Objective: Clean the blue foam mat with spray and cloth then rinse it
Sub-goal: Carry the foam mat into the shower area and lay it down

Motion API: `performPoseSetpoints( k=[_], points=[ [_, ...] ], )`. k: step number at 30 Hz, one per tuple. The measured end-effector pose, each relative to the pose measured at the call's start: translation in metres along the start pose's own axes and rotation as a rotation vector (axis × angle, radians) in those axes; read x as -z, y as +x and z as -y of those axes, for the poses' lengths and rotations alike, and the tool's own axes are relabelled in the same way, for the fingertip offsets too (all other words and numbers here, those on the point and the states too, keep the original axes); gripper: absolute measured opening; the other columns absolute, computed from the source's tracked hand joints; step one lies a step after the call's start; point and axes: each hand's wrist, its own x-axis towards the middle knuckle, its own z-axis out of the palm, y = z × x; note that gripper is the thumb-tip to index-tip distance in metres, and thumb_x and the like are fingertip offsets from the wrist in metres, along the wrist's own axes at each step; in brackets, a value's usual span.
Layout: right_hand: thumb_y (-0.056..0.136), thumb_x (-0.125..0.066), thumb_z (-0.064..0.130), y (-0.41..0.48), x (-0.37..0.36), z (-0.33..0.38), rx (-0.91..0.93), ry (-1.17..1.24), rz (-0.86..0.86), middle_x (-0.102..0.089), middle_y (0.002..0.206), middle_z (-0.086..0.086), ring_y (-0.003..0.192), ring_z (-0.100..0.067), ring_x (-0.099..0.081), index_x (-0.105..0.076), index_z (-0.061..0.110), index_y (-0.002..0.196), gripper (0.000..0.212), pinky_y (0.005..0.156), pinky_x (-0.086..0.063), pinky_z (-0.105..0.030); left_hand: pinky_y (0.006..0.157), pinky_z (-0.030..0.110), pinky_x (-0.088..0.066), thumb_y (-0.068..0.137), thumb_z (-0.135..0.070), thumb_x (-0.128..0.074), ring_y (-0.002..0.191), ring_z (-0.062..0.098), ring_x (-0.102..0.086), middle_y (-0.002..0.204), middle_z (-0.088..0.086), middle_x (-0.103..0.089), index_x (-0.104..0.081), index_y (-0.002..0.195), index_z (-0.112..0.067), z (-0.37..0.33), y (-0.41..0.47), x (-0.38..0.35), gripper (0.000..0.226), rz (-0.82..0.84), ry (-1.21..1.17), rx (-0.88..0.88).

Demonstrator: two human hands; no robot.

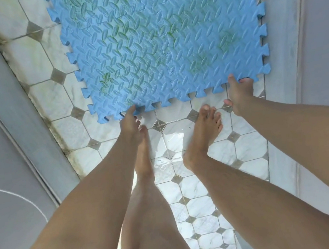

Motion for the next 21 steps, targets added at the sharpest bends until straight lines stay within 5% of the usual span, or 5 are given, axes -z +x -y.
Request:
performPoseSetpoints(
  k=[3,6,11,15,21],
  points=[
    [0.094,-0.072,0.037,-0.008,0.006,-0.010,0.015,0.125,0.021,-0.065,0.114,-0.013,0.100,-0.022,-0.071,-0.049,0.015,0.105,0.034,0.064,-0.059,-0.032,0.090,0.033,-0.049,0.098,-0.041,-0.062,0.111,0.017,-0.062,0.104,-0.002,-0.064,-0.064,0.096,-0.021,-0.008,-0.018,0.005,0.020,0.133,-0.254,0.004],
    [0.091,-0.077,0.024,-0.038,0.015,-0.010,0.002,0.269,0.003,-0.067,0.102,-0.014,0.078,-0.019,-0.073,-0.050,0.016,0.090,0.028,0.062,-0.061,-0.027,0.073,0.025,-0.048,0.098,-0.050,-0.056,0.099,0.008,-0.067,0.100,-0.007,-0.069,-0.064,0.098,-0.019,-0.024,-0.055,0.009,0.032,0.137,-0.238,-0.010],
    [0.086,-0.083,0.020,-0.112,0.038,0.009,0.026,0.342,-0.152,-0.073,0.101,-0.017,0.065,-0.019,-0.069,-0.052,0.021,0.087,0.031,0.063,-0.062,-0.033,0.100,0.032,-0.051,0.100,-0.030,-0.059,0.085,0.013,-0.063,0.087,-0.001,-0.059,-0.062,0.089,-0.016,-0.057,-0.142,0.031,0.019,0.110,-0.215,-0.049],
    [0.087,-0.081,0.022,-0.197,0.072,0.047,0.051,0.368,-0.251,-0.068,0.081,-0.005,0.069,-0.018,-0.071,-0.055,0.018,0.098,0.029,0.065,-0.062,-0.035,0.076,0.030,-0.057,0.101,-0.026,-0.058,0.064,0.011,-0.063,0.080,-0.001,-0.060,-0.061,0.085,-0.015,-0.086,-0.237,0.039,0.019,0.097,-0.120,-0.131],
    [0.080,-0.085,0.024,-0.314,0.138,0.102,0.107,0.447,-0.301,-0.072,0.088,-0.008,0.073,-0.023,-0.075,-0.060,0.022,0.087,0.026,0.071,-0.062,-0.037,0.056,0.024,-0.056,0.103,-0.017,-0.054,0.072,0.015,-0.059,0.082,0.001,-0.059,-0.061,0.090,-0.012,-0.137,-0.376,0.043,0.016,0.087,0.068,-0.319]
  ],
)
